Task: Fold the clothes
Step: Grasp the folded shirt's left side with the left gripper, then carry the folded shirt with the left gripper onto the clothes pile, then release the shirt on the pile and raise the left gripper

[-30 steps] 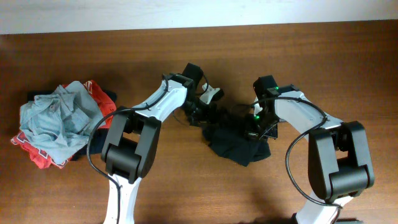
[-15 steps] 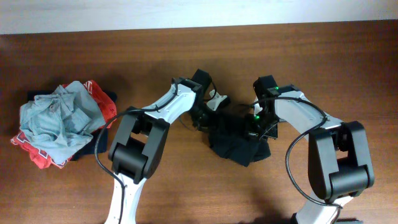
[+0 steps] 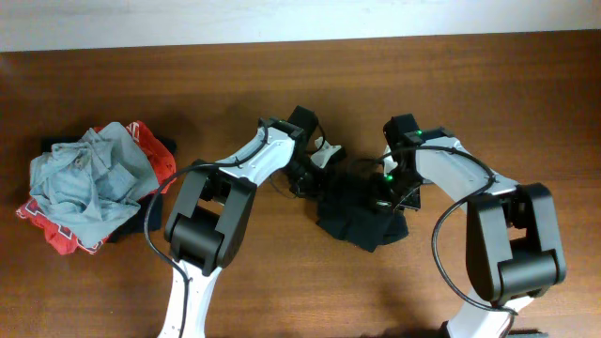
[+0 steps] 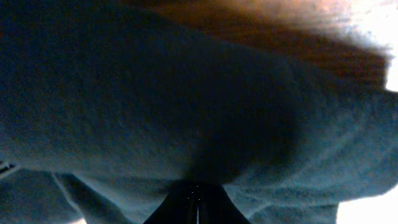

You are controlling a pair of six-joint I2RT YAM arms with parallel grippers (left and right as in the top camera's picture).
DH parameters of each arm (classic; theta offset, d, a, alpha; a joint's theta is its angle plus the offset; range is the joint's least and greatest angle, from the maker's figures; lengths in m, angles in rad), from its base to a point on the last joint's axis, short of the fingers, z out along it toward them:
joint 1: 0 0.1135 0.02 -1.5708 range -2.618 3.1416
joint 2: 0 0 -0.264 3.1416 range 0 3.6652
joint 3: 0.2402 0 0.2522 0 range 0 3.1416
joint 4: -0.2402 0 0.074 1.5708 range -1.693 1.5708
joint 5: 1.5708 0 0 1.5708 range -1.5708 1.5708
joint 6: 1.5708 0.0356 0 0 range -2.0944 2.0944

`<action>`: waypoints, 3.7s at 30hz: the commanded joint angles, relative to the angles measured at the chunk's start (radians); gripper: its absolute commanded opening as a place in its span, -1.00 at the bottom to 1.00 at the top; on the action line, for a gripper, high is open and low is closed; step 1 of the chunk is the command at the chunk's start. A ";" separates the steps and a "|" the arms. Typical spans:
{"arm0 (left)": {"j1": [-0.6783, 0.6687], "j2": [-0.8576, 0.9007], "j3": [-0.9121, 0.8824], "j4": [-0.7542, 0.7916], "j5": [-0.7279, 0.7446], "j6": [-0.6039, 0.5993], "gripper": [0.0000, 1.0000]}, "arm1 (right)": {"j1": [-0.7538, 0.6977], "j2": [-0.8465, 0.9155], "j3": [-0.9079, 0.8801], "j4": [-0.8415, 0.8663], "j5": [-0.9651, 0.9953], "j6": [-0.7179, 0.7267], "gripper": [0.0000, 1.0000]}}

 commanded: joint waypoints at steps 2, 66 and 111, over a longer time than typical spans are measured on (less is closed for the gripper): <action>0.000 -0.005 -0.011 -0.002 -0.004 0.054 -0.99 | -0.045 -0.156 -0.009 -0.024 -0.013 -0.071 -0.92; 1.165 -0.778 -0.005 -0.250 -0.348 -0.159 -1.00 | -0.140 -0.554 -0.009 -0.084 -0.001 -0.076 -0.88; 1.335 -1.104 -0.125 -0.244 -0.408 -0.166 0.50 | -0.140 -0.554 -0.009 -0.103 -0.001 -0.077 -0.90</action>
